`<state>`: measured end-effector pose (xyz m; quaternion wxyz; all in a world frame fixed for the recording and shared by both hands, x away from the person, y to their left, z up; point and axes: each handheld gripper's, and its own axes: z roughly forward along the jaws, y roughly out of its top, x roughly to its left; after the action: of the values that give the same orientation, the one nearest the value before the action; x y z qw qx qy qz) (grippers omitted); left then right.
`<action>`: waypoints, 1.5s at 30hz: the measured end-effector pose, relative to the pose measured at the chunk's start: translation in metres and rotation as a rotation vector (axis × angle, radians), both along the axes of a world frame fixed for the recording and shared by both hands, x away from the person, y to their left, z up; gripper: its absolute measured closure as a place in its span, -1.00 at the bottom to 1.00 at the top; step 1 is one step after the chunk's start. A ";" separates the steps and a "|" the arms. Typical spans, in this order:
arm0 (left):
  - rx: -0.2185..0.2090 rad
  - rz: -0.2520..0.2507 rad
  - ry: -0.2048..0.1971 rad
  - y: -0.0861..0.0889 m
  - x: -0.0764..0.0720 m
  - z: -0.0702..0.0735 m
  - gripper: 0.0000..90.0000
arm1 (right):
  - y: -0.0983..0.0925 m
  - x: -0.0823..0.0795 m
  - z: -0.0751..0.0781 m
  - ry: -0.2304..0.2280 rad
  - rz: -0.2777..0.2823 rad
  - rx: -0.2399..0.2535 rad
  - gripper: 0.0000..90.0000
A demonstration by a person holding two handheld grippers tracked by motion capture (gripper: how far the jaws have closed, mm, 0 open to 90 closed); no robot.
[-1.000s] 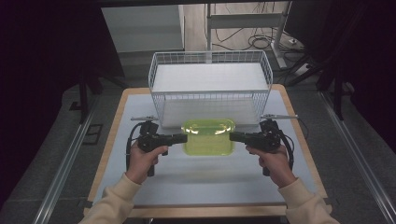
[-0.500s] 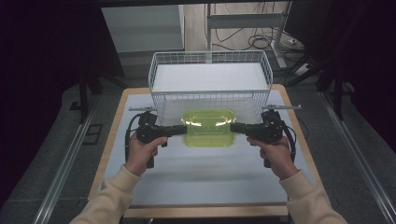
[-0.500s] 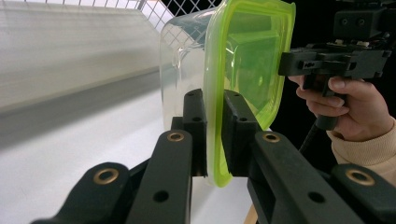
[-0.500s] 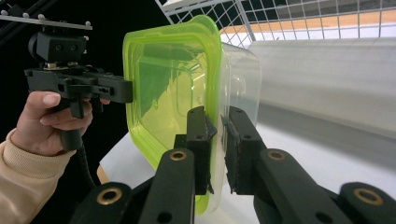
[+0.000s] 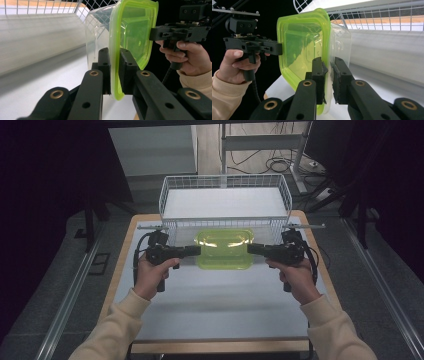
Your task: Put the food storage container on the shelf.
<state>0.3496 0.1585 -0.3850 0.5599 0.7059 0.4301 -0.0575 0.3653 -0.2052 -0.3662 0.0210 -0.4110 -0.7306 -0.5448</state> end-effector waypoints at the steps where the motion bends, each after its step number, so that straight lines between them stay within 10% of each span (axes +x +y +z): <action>1: -0.001 0.004 -0.001 0.000 0.001 0.001 0.82 | 0.000 0.001 0.001 0.004 -0.001 0.002 0.81; 24: -0.009 0.020 -0.051 0.005 0.039 0.047 0.82 | 0.007 0.037 0.050 -0.058 -0.010 -0.003 0.81; 45: -0.001 0.025 -0.011 0.003 0.099 0.068 0.82 | 0.006 0.093 0.070 -0.021 -0.075 0.019 0.80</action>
<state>0.4486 0.1612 -0.3175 0.5633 0.7006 0.4355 -0.0466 0.4587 -0.1988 -0.2960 -0.0029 -0.4322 -0.7097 -0.5564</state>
